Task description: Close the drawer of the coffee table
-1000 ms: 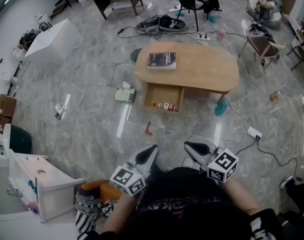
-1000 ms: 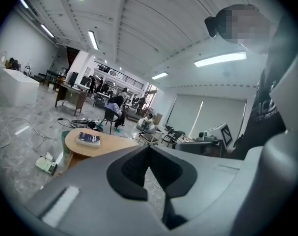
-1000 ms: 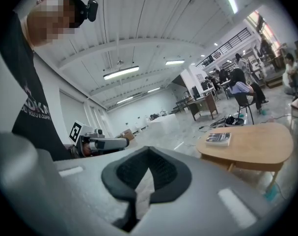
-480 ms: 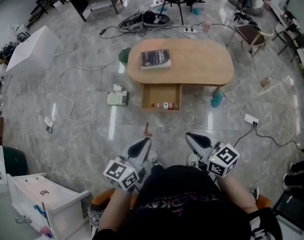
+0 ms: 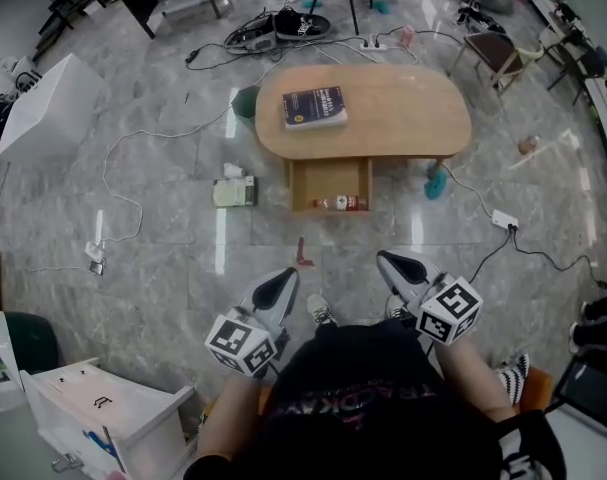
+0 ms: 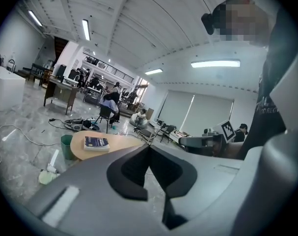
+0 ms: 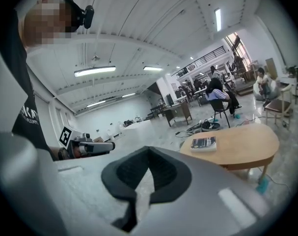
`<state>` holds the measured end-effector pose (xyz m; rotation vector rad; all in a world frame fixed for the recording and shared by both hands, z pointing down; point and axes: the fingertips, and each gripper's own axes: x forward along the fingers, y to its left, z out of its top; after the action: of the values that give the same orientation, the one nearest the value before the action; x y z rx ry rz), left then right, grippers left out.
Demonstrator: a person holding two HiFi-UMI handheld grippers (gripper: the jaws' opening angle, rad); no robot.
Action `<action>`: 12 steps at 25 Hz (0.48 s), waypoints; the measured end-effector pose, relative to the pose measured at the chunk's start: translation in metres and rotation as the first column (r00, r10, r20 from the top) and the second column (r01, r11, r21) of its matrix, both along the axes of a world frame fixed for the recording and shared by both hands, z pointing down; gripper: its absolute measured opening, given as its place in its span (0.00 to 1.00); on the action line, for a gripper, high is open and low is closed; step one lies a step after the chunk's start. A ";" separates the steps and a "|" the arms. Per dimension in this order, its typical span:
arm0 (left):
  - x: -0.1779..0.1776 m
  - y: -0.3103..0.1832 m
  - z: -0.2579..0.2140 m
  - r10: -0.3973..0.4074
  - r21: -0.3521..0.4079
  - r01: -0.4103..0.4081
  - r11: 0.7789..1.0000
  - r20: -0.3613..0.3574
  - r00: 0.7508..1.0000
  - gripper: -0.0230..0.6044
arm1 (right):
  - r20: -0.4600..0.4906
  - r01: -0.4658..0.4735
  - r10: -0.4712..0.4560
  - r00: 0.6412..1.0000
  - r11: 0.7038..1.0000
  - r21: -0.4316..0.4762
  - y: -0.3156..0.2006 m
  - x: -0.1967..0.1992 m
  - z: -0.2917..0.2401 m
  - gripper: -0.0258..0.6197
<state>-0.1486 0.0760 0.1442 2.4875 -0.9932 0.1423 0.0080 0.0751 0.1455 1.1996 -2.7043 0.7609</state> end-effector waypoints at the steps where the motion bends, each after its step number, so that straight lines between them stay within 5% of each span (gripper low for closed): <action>1: -0.007 -0.003 0.002 0.006 0.002 -0.006 1.000 0.006 1.000 0.04 | -0.003 -0.017 0.017 1.000 1.000 0.001 -0.003 -0.004 0.001 0.04; 12: -0.061 -0.023 0.018 0.059 0.030 -0.061 0.998 0.066 0.996 0.04 | -0.064 -0.184 0.186 0.981 0.983 0.023 -0.009 -0.014 0.007 0.04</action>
<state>-0.2100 0.0533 0.1623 2.5575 -0.9546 0.2298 -0.0064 0.0660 0.1529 1.4691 -2.5777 0.7053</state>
